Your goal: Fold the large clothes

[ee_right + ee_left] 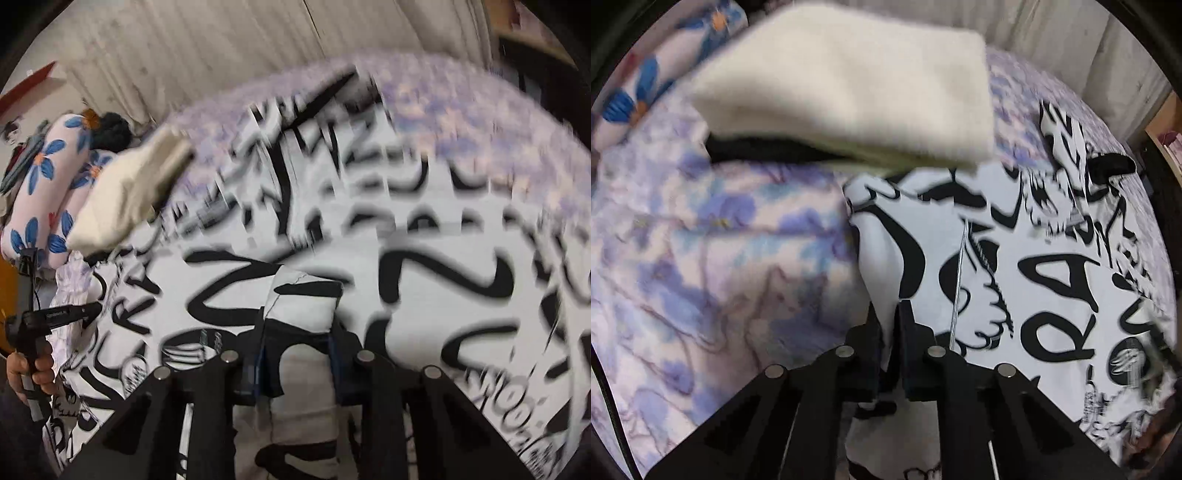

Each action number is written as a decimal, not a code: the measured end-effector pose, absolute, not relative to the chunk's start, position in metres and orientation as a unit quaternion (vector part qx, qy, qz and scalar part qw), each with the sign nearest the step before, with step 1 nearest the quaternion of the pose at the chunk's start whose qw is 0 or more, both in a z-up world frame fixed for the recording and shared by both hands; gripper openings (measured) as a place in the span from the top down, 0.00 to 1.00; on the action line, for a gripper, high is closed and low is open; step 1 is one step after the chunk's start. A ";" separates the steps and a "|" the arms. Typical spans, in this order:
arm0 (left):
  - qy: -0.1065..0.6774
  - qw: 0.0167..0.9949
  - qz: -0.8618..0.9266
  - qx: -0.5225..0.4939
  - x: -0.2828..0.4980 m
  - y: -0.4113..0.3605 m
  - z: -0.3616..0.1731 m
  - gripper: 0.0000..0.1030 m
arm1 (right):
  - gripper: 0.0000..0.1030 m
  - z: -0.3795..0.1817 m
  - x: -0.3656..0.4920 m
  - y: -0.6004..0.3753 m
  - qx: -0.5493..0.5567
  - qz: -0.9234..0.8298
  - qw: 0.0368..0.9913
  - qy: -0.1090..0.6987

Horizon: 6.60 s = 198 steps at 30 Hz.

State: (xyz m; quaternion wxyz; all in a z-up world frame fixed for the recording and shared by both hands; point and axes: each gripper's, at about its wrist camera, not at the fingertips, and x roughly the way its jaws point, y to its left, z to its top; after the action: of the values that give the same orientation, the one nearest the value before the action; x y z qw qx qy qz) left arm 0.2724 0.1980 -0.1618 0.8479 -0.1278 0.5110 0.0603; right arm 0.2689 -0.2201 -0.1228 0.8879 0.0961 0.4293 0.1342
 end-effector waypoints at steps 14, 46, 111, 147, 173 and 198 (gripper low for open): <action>0.460 0.877 0.127 -0.064 0.260 0.190 -0.148 0.72 | 0.58 -0.131 0.268 -0.208 0.056 0.061 0.888 0.453; 0.499 0.862 0.033 -0.087 0.169 0.105 -0.170 0.68 | 0.57 -0.154 0.214 -0.233 0.057 0.038 0.870 0.488; 0.371 0.924 -0.061 0.073 0.044 -0.075 0.075 0.37 | 0.57 -0.107 0.064 -0.206 0.033 0.033 0.867 0.497; 0.509 0.860 -0.020 -0.034 -0.083 0.114 -0.138 0.27 | 0.46 -0.111 -0.075 -0.386 0.087 0.050 0.879 0.466; 0.513 0.847 -0.061 -0.125 -0.092 0.137 -0.158 0.14 | 0.46 -0.180 -0.086 -0.427 0.237 0.122 0.823 0.501; 0.448 0.848 -0.101 -0.263 -0.053 0.133 -0.082 0.96 | 0.87 -0.065 -0.048 -0.402 0.246 0.205 0.867 0.383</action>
State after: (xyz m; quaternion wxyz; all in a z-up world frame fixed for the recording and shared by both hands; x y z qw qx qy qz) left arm -0.0527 0.1328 -0.0822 0.8482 -0.2632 0.4482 -0.1014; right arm -0.0480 -0.4020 -0.0645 0.8665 0.2463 0.3829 0.2046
